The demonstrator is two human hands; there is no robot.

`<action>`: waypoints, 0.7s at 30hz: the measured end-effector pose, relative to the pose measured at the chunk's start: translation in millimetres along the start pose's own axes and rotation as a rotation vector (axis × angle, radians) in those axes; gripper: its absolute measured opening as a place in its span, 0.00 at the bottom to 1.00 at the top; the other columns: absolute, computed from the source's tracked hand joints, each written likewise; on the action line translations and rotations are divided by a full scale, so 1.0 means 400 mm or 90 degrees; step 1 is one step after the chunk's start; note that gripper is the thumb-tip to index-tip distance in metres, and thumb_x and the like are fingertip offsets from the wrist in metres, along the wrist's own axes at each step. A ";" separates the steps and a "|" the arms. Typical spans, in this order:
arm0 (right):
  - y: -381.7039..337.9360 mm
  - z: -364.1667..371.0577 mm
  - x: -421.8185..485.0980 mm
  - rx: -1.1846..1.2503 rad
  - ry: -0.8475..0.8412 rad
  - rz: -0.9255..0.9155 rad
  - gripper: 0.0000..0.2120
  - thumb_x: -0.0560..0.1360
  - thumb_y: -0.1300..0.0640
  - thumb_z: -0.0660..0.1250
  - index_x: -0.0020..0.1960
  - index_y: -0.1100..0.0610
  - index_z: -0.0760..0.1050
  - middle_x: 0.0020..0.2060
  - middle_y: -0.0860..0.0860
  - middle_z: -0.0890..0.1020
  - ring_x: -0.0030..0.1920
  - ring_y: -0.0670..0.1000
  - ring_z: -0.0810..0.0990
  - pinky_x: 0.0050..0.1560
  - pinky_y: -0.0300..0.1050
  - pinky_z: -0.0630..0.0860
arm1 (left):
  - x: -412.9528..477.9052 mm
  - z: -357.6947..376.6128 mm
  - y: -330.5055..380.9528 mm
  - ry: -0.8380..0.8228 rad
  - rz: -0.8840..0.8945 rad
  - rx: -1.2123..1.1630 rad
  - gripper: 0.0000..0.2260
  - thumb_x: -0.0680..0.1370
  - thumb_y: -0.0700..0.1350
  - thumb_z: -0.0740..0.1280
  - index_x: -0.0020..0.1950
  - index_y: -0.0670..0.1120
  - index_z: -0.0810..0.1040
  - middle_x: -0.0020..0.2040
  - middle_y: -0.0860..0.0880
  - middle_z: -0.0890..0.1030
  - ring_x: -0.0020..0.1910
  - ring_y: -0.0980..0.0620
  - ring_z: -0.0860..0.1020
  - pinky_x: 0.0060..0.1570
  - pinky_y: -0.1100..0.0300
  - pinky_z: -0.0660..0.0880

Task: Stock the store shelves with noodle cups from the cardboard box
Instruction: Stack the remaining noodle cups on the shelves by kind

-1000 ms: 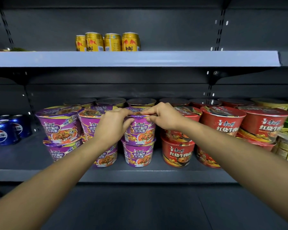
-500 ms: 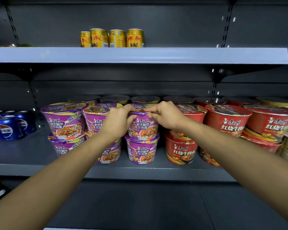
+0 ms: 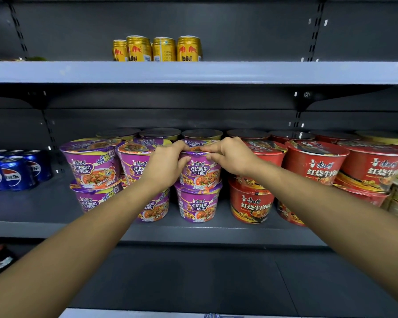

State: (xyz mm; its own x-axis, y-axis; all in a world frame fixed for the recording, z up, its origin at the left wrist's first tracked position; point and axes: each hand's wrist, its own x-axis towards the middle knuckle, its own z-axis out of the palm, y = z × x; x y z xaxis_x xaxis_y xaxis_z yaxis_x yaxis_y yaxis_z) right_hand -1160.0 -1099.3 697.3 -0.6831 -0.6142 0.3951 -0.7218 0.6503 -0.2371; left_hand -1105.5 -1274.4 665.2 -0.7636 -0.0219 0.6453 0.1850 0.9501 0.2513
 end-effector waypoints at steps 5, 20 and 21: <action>0.000 0.004 0.003 -0.015 0.005 0.001 0.17 0.79 0.56 0.63 0.67 0.54 0.73 0.64 0.53 0.77 0.65 0.51 0.73 0.64 0.41 0.68 | -0.002 0.001 -0.002 -0.004 -0.001 0.000 0.13 0.78 0.45 0.66 0.61 0.44 0.75 0.54 0.43 0.81 0.54 0.43 0.78 0.52 0.51 0.76; -0.051 0.029 -0.063 -0.083 0.149 -0.081 0.20 0.78 0.55 0.64 0.69 0.56 0.72 0.66 0.53 0.75 0.68 0.52 0.71 0.69 0.44 0.65 | -0.056 -0.055 -0.024 0.069 0.006 0.060 0.16 0.77 0.45 0.67 0.65 0.44 0.76 0.57 0.41 0.81 0.56 0.40 0.78 0.54 0.49 0.75; -0.061 0.034 -0.070 -0.072 0.147 -0.102 0.19 0.77 0.55 0.65 0.67 0.57 0.73 0.65 0.53 0.76 0.67 0.52 0.72 0.68 0.44 0.65 | -0.066 -0.060 -0.023 0.069 0.005 0.068 0.16 0.77 0.45 0.67 0.64 0.44 0.76 0.57 0.41 0.81 0.56 0.40 0.78 0.54 0.50 0.75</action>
State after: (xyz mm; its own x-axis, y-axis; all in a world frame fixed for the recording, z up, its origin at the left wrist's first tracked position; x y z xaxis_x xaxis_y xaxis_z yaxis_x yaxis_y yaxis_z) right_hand -1124.7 -1103.8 680.0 -0.5087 -0.6038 0.6137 -0.7928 0.6064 -0.0607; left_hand -1072.1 -1290.2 663.1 -0.6901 -0.0424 0.7225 0.1194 0.9780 0.1714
